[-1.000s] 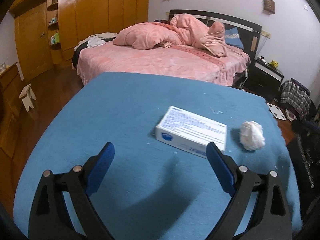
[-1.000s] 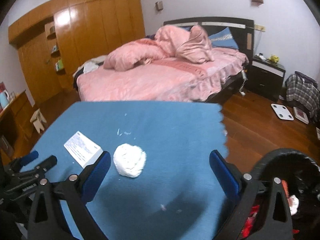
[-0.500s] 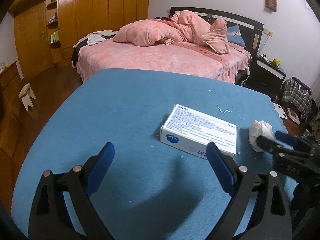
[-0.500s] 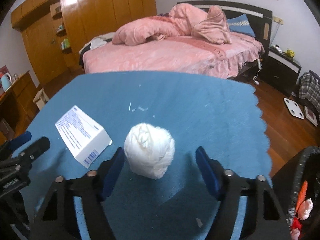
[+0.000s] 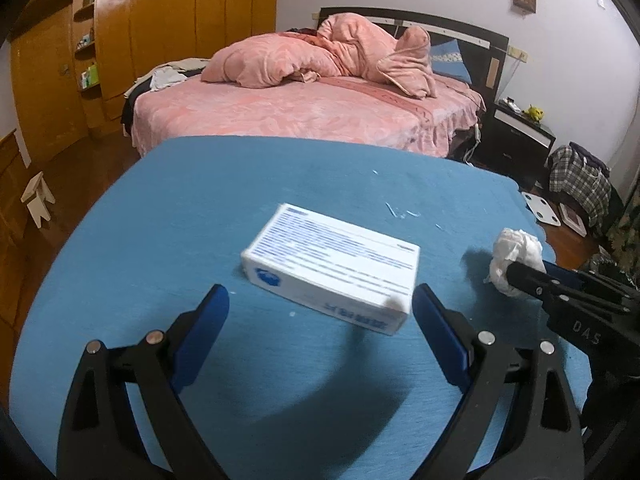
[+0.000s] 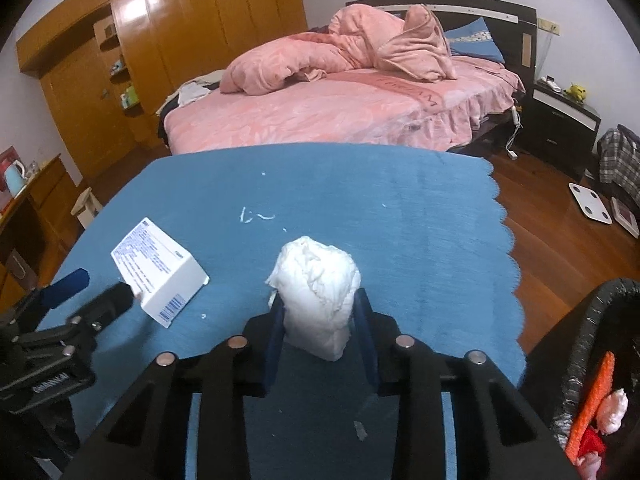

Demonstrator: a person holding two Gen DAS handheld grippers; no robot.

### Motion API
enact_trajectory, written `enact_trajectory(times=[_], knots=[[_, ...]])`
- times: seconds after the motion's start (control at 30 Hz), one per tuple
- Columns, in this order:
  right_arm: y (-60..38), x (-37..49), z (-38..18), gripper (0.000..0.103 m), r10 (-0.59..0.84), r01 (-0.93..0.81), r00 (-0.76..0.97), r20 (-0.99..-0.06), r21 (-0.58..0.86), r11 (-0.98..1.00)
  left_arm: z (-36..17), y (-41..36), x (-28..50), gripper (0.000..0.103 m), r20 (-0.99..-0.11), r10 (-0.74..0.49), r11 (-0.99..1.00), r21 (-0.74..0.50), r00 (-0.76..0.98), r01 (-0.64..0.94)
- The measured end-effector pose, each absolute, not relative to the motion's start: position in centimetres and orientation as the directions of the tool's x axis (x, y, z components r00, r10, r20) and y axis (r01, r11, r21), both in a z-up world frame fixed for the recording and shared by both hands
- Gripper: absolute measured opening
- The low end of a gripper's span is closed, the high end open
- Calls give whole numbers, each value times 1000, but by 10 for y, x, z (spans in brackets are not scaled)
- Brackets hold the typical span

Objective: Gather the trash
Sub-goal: 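Grasp the white tissue ball with the right tool, then grasp the white medicine box with the left tool and lift it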

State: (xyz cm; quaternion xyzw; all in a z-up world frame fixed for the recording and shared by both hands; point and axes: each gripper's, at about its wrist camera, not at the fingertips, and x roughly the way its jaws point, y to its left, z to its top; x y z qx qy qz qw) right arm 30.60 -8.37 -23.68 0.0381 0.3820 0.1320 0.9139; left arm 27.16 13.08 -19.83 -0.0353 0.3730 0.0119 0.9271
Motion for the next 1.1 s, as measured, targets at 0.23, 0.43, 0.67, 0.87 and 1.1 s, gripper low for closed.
enact_trajectory(times=[0.23,0.43,0.67,0.87,1.1], knots=[[-90,307,-241,33,260,-203,666,-699,165,965,-212,122,285,90,-746,15,998,-31,666,-57],[-88,307,-242,33,256,-203,669,-698,160,966,-215,136,279,90,-748,46,995,-25,662,-98],[-85,308,-243,34,252,-204,669,-700,154,967,-218,177,269,90,-771,111,978,-29,627,-208],[-84,309,-241,34,253,-206,672,-696,151,967,-211,179,264,90,-743,75,982,-61,666,-178],[-90,313,-235,33,244,-200,682,-689,146,969,-210,158,283,90,-736,29,989,-76,676,-125]])
